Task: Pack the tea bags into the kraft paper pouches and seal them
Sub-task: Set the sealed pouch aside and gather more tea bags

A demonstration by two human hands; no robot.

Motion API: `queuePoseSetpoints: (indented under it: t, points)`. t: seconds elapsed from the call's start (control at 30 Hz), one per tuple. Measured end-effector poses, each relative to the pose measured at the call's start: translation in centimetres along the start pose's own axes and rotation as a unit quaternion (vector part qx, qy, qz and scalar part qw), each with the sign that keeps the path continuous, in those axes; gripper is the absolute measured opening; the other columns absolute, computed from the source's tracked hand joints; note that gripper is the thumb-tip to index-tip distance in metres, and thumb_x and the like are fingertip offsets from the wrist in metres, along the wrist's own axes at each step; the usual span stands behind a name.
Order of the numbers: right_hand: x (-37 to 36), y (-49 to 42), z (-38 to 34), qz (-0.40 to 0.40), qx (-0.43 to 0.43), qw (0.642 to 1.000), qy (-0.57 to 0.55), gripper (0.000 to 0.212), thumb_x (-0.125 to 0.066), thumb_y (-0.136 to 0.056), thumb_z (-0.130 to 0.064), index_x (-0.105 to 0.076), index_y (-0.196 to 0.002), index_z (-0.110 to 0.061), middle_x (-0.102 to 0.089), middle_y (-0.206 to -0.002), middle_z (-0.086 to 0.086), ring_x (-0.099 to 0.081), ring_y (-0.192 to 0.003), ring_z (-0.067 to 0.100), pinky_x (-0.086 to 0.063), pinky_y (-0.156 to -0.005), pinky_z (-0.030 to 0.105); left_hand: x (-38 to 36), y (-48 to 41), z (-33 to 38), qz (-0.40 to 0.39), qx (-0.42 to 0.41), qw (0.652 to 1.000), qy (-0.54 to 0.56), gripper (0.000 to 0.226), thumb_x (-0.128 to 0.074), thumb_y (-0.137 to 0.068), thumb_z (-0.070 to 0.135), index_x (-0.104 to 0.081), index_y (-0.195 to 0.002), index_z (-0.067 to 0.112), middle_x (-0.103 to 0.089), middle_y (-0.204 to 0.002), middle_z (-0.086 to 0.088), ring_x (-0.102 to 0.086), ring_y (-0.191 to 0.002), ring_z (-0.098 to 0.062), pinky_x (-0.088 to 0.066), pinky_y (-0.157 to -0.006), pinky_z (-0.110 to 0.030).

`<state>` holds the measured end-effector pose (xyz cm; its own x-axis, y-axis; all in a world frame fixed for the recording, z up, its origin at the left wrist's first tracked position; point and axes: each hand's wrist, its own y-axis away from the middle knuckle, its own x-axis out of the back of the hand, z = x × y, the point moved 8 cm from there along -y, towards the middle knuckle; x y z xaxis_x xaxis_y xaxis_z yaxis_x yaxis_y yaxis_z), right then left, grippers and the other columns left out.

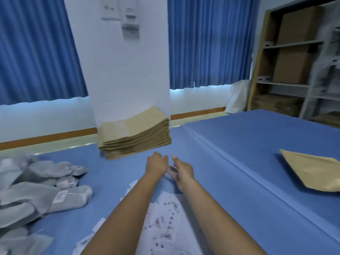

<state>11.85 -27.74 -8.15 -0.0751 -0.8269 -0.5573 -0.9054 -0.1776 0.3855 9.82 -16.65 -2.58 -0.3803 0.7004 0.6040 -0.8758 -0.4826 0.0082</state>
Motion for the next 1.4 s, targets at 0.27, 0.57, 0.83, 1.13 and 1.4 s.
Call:
queuePoseSetpoints:
  t: [0.27, 0.57, 0.83, 1.13, 1.4]
  points:
    - [-7.1, -9.7, 1.7, -0.007, -0.001, 0.995, 0.101, 0.031, -0.069, -0.087, -0.031, -0.055, -0.101, -0.007, -0.029, -0.067, 0.003, -0.032, -0.060, 0.017, -0.045, -0.066, 0.018, 8.0, -10.5, -11.6, 0.080, 0.125, 0.951, 0.271, 0.035, -0.061, -0.092, 0.040, -0.056, -0.112, 0.012, -0.057, -0.092, -0.010, -0.059, -0.085, -0.030, -0.051, -0.079, -0.035]
    - [-11.8, -16.3, 2.0, 0.025, -0.034, 0.998, -0.044, 0.087, -0.081, -0.074, -0.036, -0.035, -0.143, -0.010, -0.043, -0.139, 0.007, -0.046, -0.125, 0.023, -0.042, -0.104, 0.031, 3.8, -16.9, -12.6, 0.014, 0.215, 0.752, 0.623, 0.081, -0.061, -0.086, 0.052, -0.027, -0.149, 0.013, -0.033, -0.149, -0.018, -0.042, -0.131, -0.037, -0.033, -0.110, -0.044]
    - [-14.2, -18.3, 2.8, -0.026, -0.013, 1.000, -0.008, 0.087, -0.084, -0.067, -0.040, -0.044, -0.140, -0.013, -0.053, -0.137, 0.005, -0.050, -0.121, 0.019, -0.048, -0.085, 0.031, 3.9, -17.1, -12.8, 0.031, 0.232, 0.750, 0.619, 0.094, -0.065, -0.074, 0.066, -0.031, -0.145, 0.015, -0.043, -0.141, -0.011, -0.053, -0.121, -0.024, -0.038, -0.104, -0.039]
    - [-16.7, -20.4, 2.9, -0.066, -0.035, 0.996, 0.040, 0.100, -0.079, -0.061, -0.061, -0.044, -0.140, -0.011, -0.046, -0.144, 0.007, -0.044, -0.132, 0.027, -0.034, -0.111, 0.046, 3.2, -17.0, -10.2, 0.012, 0.344, 0.787, 0.512, 0.096, -0.051, -0.078, 0.076, -0.037, -0.143, 0.007, -0.034, -0.150, -0.008, -0.030, -0.137, -0.029, -0.025, -0.111, -0.040]
    - [-14.6, -21.4, 2.9, 0.087, -0.049, 0.987, 0.124, 0.024, -0.067, -0.081, -0.019, -0.061, -0.103, -0.012, -0.060, -0.113, 0.004, -0.057, -0.103, 0.020, -0.040, -0.078, 0.028, 4.5, -16.7, -11.1, 0.031, 0.364, 0.769, 0.524, 0.086, -0.071, -0.073, 0.061, -0.042, -0.137, 0.011, -0.043, -0.141, -0.009, -0.045, -0.127, -0.033, -0.030, -0.110, -0.049]
